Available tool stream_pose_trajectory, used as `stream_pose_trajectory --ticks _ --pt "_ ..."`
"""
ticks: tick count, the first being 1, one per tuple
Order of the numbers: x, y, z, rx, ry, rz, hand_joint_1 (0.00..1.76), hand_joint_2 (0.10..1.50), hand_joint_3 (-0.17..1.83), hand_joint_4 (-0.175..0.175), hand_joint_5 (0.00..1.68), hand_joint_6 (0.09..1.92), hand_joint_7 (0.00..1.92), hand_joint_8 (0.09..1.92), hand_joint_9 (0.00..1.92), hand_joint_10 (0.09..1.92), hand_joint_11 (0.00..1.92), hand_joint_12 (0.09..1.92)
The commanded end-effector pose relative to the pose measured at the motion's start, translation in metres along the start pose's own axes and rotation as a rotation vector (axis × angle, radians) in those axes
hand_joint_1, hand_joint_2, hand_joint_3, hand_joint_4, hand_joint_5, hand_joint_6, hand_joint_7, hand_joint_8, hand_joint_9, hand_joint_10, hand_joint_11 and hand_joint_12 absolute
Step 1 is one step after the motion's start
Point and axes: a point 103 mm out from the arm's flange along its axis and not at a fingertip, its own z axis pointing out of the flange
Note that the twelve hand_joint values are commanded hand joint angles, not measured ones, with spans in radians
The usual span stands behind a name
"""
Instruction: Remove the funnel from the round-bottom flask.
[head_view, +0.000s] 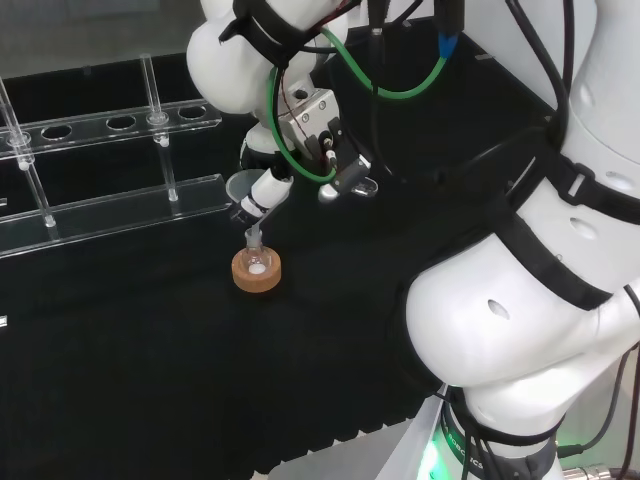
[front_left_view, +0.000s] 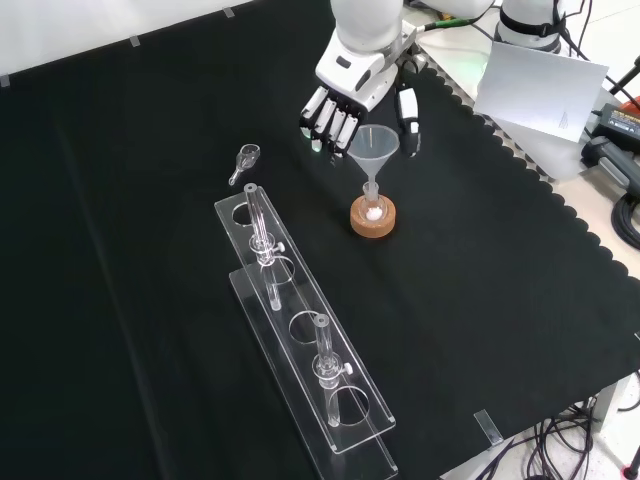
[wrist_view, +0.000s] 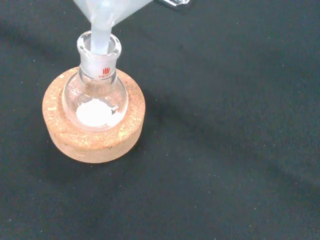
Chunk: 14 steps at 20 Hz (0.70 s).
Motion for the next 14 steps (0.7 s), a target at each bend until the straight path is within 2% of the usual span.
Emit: stream_pose_trajectory --ticks 1,14 --pt "-0.002 -0.003 -0.006 -0.006 -0.001 -0.001 0.46 0.77 0.02 -0.032 0.74 0.12 0.97 0.59 0.48 0.68 0.0 1.42" --pt "-0.007 -0.009 -0.023 -0.038 -0.012 -0.014 0.46 0.77 0.02 -0.031 0.75 0.13 0.98 0.59 0.46 0.67 0.0 1.42"
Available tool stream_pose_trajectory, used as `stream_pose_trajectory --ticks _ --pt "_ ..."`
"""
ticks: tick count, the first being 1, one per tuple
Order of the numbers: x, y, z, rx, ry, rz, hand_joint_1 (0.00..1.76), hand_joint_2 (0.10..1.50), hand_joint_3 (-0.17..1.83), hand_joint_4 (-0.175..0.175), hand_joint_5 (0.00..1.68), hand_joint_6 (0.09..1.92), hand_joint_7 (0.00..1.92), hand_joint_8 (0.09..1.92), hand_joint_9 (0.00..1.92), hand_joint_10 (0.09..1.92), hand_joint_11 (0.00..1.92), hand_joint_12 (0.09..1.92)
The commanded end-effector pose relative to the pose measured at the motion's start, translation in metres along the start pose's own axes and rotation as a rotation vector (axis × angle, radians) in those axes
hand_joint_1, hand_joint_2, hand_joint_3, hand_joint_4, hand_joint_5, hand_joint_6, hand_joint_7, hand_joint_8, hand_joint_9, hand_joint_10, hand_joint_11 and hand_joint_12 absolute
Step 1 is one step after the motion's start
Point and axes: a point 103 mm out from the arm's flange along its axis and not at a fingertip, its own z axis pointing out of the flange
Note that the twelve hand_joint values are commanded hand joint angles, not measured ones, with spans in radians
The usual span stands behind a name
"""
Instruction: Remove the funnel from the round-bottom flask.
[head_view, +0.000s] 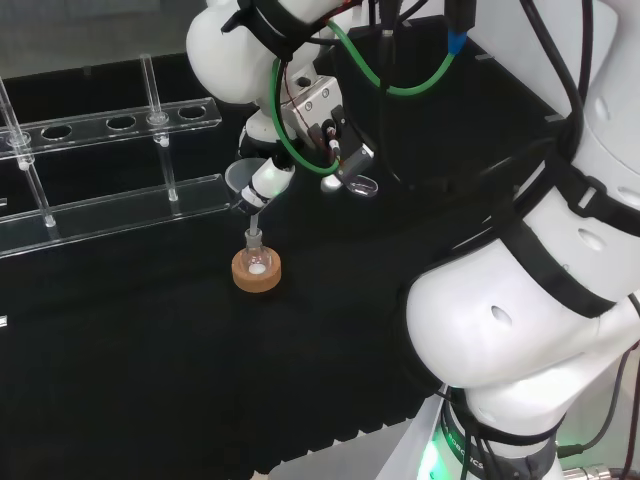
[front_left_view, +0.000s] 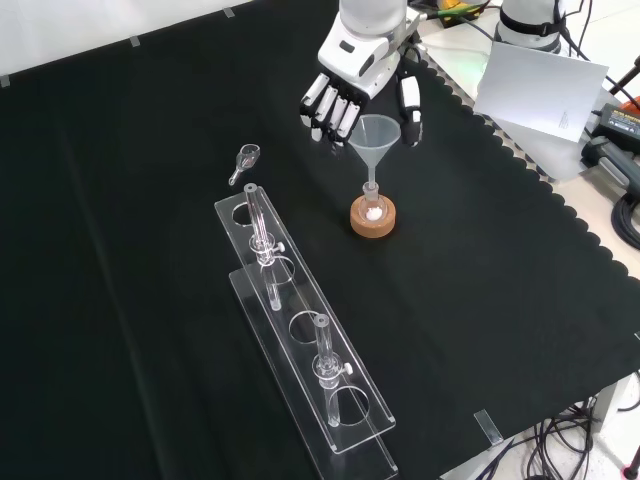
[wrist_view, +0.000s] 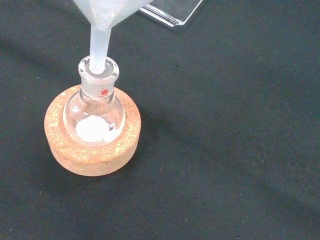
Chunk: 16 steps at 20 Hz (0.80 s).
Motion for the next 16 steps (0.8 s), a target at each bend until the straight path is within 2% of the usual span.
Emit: stream_pose_trajectory --ticks 1,8,11,14,16 --pt "-0.003 -0.002 -0.006 -0.011 -0.001 -0.004 0.46 0.77 0.02 -0.031 0.75 0.13 0.98 0.59 0.46 0.67 0.0 1.42" --pt "-0.004 -0.005 -0.022 -0.03 -0.014 -0.019 0.46 0.77 0.02 -0.03 0.75 0.13 0.99 0.59 0.46 0.67 0.0 1.42" --pt "-0.012 -0.009 -0.033 -0.045 -0.011 -0.011 0.46 0.77 0.02 -0.03 0.76 0.14 0.99 0.59 0.46 0.67 0.0 1.42" --pt "-0.015 -0.01 -0.053 -0.058 -0.043 -0.003 0.46 0.77 0.02 -0.028 0.76 0.14 0.99 0.58 0.46 0.67 0.0 1.42" --pt "-0.018 -0.014 -0.055 -0.076 -0.029 0.005 0.46 0.77 0.02 -0.027 0.76 0.14 1.0 0.58 0.46 0.67 0.0 1.41"
